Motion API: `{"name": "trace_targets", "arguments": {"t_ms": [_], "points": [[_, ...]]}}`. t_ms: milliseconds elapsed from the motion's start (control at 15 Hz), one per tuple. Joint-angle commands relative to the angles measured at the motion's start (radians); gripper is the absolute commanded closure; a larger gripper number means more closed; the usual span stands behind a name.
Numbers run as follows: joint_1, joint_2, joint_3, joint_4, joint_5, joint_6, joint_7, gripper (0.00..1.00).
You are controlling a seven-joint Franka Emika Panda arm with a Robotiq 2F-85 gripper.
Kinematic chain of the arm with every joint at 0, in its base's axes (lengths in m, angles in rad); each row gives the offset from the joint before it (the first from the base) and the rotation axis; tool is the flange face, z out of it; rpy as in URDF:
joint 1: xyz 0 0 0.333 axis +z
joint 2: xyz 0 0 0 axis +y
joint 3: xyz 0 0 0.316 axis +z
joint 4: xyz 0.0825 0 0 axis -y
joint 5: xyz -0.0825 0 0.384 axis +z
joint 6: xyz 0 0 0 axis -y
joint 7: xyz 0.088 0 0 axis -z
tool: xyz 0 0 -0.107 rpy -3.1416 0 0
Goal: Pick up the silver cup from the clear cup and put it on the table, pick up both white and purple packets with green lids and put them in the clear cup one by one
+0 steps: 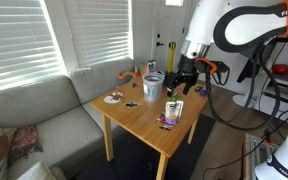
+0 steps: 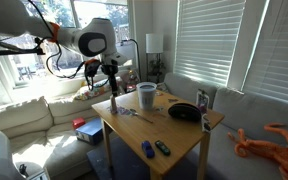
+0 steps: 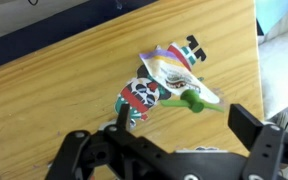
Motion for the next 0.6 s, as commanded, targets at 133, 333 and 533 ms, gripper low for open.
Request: {"name": "trace_targets", "arguments": {"t_ms": [133,333,533], "points": [[-0.095,-0.016,-0.002,0.002,-0.035,0.064,0.209,0.0],[-0.09,-0.008,-0.014,0.001,-0.026,0.072,0.188,0.0],[-0.096,-0.008,-0.015,0.001,-0.029,0.079,0.213,0.0]]}}
